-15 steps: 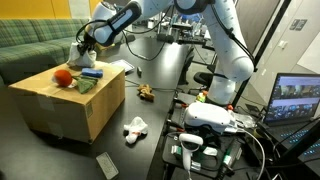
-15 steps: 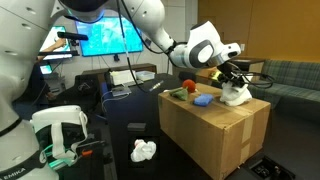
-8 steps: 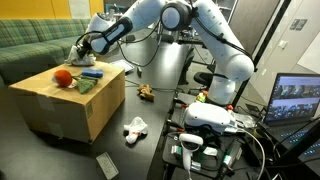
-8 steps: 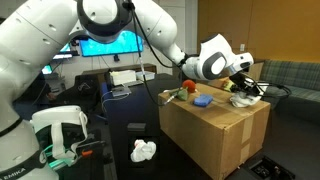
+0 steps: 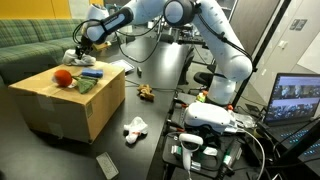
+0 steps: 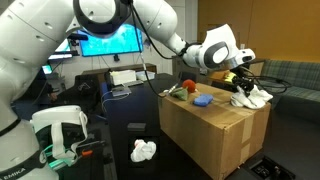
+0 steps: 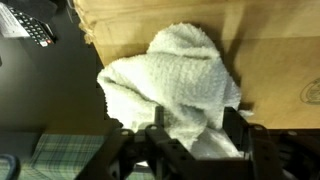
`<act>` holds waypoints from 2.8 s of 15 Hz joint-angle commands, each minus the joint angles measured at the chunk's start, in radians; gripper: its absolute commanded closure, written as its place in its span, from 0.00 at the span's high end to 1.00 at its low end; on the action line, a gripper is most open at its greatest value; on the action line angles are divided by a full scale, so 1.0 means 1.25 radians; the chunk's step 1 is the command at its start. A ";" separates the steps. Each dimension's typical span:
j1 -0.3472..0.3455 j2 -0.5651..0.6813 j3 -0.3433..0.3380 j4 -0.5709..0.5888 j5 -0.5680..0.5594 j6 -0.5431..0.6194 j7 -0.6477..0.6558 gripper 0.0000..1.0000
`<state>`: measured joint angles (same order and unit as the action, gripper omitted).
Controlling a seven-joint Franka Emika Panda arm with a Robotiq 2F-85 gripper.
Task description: Put the moose doll on the table, then the white towel on the box, then blue sponge on the table, the white plastic on the box, the turnip plushie on the table, finally, the duster on the box
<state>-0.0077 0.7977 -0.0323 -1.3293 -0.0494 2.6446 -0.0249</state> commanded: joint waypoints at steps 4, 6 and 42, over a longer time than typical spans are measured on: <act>-0.113 -0.163 0.107 -0.094 0.096 -0.213 -0.191 1.00; -0.137 -0.192 0.114 -0.122 0.127 -0.246 -0.240 1.00; -0.452 -0.329 0.529 -0.631 0.774 0.190 -1.167 1.00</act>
<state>-0.5564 0.3732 0.5952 -2.1220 0.8716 2.8522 -1.4285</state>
